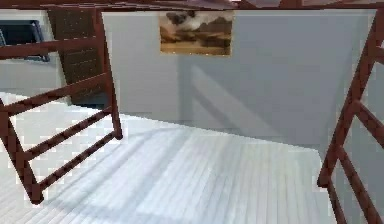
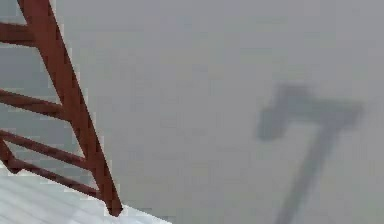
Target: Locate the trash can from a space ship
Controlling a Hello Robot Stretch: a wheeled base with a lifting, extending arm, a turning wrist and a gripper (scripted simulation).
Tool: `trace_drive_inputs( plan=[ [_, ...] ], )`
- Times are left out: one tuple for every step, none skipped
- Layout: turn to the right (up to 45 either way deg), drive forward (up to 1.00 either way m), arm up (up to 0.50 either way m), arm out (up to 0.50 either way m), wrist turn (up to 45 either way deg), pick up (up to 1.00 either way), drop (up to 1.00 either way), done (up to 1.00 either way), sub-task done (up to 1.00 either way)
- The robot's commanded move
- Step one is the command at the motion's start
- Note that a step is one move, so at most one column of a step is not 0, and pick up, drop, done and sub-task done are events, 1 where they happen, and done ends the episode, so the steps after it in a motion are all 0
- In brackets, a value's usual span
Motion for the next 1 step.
trace_drive_inputs(
  plan=[
    [-45.0, 0.00, 0.00, 0.00, 0.0, 0.00, 0.00, 0.00, 0.00]
  ],
)
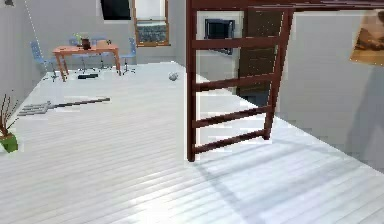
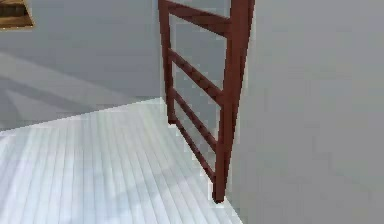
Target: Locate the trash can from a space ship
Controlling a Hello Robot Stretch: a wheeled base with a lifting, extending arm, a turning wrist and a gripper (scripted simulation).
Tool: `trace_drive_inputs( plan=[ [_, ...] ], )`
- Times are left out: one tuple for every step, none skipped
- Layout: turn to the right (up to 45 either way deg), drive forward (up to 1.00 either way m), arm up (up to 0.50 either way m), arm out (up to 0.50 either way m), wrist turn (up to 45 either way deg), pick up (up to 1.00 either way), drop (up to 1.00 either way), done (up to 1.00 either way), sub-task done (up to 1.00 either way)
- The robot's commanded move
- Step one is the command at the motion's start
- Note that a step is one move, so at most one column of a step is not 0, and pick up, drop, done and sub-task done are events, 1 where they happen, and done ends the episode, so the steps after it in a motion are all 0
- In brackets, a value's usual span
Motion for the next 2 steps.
trace_drive_inputs(
  plan=[
    [-21.0, 0.00, 0.00, 0.00, 0.0, 0.00, 0.00, 0.00, 0.00],
    [0.0, 1.00, 0.00, 0.00, 0.0, 0.00, 0.00, 0.00, 0.00]
  ],
)
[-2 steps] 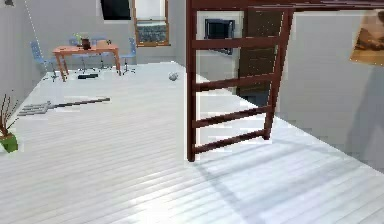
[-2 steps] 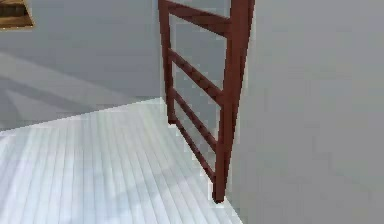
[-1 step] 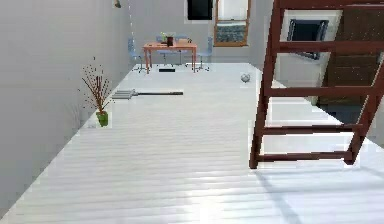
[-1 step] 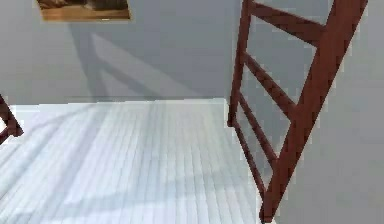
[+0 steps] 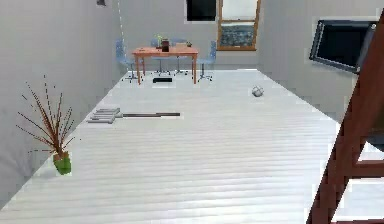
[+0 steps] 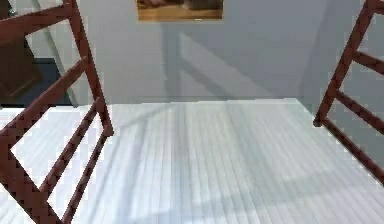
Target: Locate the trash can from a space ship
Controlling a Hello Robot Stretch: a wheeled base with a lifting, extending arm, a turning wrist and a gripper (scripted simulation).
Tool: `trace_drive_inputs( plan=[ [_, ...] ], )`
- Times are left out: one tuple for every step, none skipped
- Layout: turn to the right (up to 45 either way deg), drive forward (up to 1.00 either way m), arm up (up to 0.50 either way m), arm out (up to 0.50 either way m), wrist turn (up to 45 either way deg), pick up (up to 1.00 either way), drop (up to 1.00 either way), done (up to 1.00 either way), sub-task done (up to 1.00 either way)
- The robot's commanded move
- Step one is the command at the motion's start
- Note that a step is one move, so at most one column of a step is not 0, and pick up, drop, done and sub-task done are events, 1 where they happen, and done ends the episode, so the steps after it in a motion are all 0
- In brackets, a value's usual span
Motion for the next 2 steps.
trace_drive_inputs(
  plan=[
    [0.0, 1.00, 0.00, 0.00, 0.0, 0.00, 0.00, 0.00, 0.00],
    [33.0, 0.00, 0.00, 0.00, 0.0, 0.00, 0.00, 0.00, 0.00]
  ],
)
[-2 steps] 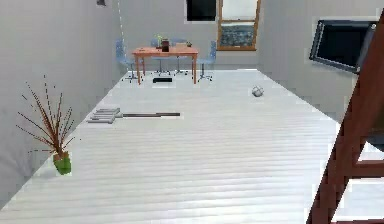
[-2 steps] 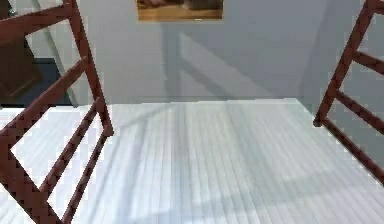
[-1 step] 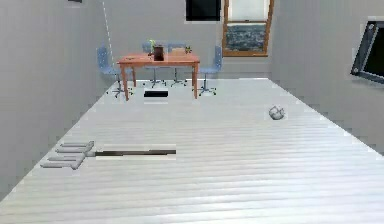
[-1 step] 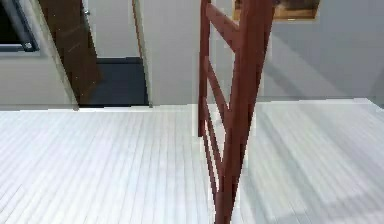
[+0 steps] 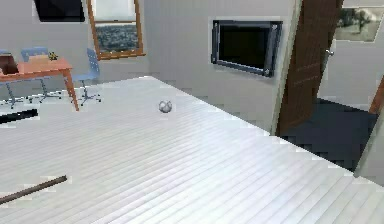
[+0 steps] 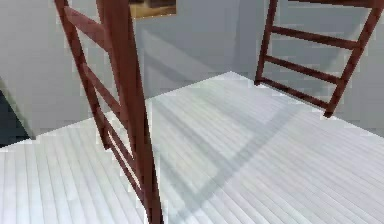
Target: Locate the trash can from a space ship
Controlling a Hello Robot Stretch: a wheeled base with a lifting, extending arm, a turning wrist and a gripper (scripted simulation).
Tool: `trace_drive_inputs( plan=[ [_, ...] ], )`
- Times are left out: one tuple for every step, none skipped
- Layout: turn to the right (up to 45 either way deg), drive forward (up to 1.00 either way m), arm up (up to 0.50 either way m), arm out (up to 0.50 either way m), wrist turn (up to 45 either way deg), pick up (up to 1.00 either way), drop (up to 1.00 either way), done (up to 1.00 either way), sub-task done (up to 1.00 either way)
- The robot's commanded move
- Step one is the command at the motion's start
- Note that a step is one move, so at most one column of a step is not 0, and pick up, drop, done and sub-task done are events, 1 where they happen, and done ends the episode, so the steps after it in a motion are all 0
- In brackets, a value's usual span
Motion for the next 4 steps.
trace_drive_inputs(
  plan=[
    [0.0, 0.45, 0.00, 0.00, 0.0, 0.00, 0.00, 0.00, 0.00],
    [45.0, 0.00, 0.00, 0.00, 0.0, 0.00, 0.00, 0.00, 0.00],
    [3.0, 0.00, 0.00, 0.00, 0.0, 0.00, 0.00, 0.00, 0.00],
    [0.0, 0.15, 0.00, 0.00, 0.0, 0.00, 0.00, 0.00, 0.00]
  ],
)
